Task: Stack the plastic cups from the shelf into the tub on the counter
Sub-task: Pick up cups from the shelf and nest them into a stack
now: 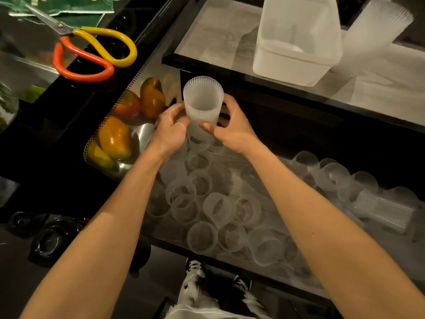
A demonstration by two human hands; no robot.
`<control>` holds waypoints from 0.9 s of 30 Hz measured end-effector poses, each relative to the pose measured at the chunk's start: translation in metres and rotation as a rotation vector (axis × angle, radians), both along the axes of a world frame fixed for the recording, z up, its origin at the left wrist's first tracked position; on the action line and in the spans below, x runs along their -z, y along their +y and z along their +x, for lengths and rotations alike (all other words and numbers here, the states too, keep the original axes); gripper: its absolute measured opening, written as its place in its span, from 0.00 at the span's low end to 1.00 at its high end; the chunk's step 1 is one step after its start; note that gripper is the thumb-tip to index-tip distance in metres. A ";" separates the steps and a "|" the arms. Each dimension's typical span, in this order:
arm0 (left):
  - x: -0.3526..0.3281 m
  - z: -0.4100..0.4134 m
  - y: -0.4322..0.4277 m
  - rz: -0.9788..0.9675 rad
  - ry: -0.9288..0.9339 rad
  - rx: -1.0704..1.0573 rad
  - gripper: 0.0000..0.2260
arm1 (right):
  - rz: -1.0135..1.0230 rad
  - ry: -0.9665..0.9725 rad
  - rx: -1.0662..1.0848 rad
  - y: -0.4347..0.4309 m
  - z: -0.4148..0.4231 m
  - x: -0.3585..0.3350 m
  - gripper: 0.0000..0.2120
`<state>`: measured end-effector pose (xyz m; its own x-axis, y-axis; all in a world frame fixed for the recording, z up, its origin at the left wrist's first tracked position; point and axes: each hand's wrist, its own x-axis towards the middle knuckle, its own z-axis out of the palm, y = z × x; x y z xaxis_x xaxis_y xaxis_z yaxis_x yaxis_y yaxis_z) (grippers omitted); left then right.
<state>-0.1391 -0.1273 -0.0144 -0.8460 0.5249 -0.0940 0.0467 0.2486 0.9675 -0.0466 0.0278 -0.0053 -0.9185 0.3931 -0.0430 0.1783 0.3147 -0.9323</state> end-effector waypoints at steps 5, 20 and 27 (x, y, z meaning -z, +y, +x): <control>0.013 -0.006 -0.001 -0.040 -0.047 0.013 0.19 | 0.014 -0.030 0.003 0.000 -0.003 0.010 0.39; 0.027 -0.011 0.006 -0.077 -0.135 0.048 0.19 | -0.119 -0.012 0.098 0.001 0.000 0.037 0.38; 0.021 -0.013 0.034 -0.015 -0.125 0.074 0.18 | -0.044 -0.006 0.121 0.020 0.002 0.023 0.37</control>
<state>-0.1525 -0.0935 -0.0353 -0.7866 0.5828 -0.2040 -0.0548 0.2632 0.9632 -0.0443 0.0478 -0.0279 -0.8640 0.4988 -0.0684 0.2184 0.2491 -0.9435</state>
